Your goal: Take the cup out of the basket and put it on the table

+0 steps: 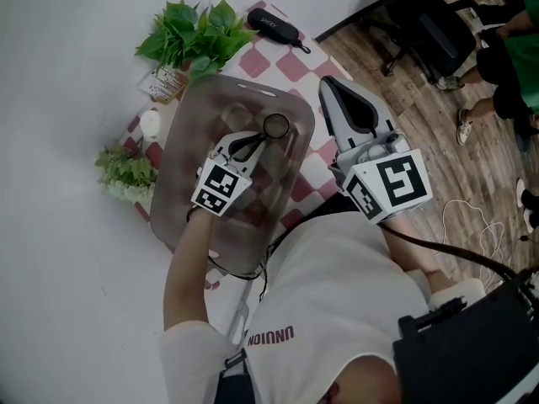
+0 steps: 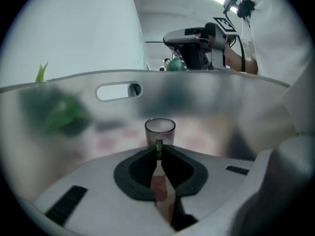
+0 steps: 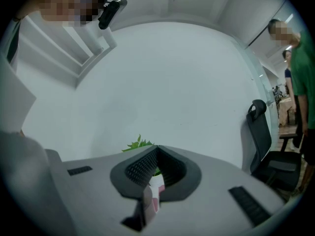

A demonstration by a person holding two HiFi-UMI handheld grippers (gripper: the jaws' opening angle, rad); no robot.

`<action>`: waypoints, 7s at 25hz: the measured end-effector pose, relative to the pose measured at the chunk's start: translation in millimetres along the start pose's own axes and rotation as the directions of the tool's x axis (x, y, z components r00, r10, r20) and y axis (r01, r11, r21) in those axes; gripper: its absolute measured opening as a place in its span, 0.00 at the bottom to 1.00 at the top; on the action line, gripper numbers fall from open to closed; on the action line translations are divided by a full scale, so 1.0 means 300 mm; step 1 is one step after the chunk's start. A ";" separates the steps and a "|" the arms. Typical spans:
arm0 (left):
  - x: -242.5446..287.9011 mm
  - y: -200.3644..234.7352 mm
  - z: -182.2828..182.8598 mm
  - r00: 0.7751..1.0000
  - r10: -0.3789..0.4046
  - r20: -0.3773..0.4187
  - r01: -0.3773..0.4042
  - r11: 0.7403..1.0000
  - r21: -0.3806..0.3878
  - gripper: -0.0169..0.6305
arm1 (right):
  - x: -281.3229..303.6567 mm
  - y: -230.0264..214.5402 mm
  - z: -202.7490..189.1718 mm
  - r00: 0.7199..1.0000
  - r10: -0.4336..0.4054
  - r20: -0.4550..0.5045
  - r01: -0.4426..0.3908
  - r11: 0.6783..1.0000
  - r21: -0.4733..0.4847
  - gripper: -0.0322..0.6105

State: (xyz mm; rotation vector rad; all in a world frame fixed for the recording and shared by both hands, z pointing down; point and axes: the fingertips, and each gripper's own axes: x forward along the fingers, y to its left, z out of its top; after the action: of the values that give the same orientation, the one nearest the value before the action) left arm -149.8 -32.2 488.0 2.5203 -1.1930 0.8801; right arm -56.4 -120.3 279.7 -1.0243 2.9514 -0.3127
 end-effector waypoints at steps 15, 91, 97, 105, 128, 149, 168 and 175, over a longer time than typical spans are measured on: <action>-0.080 -0.007 0.102 0.997 0.056 0.050 -0.057 0.998 0.029 0.09 | -0.019 0.033 0.009 0.999 0.045 0.025 -0.045 0.999 0.010 0.08; -0.392 -0.020 0.582 0.858 0.428 0.286 -0.382 0.902 -0.202 0.09 | -0.089 -0.042 0.062 0.997 -0.004 0.074 0.003 1.000 0.012 0.08; -0.391 -0.049 0.634 0.847 0.442 0.297 -0.395 0.895 -0.206 0.09 | -0.106 -0.057 0.065 0.997 -0.015 0.080 0.014 1.000 0.016 0.08; -0.373 -0.094 0.698 0.838 0.439 0.324 -0.379 0.896 -0.233 0.09 | -0.134 -0.075 0.069 0.996 -0.026 0.085 0.024 1.000 0.017 0.08; -0.256 -0.261 0.795 0.858 0.352 0.374 -0.305 0.935 -0.180 0.09 | -0.250 -0.183 0.100 0.989 -0.096 0.114 0.095 0.995 0.016 0.08; -0.116 -0.345 0.723 0.897 0.275 0.345 -0.248 0.961 -0.122 0.09 | -0.316 -0.249 0.088 0.981 -0.160 0.110 0.160 0.987 0.009 0.08; -0.028 -0.386 0.689 0.924 0.234 0.301 -0.206 0.971 -0.124 0.09 | -0.322 -0.283 0.083 0.979 -0.177 0.106 0.176 0.984 0.012 0.08; 0.017 -0.394 0.679 0.932 0.222 0.287 -0.194 0.973 -0.125 0.09 | -0.324 -0.307 0.084 0.978 -0.185 0.100 0.185 0.983 0.009 0.08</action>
State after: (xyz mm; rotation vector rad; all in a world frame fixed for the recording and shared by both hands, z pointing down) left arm 29.0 -46.3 335.4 2.5467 -1.5781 0.4747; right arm 78.3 -136.0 266.1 -1.2781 2.7728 -0.2533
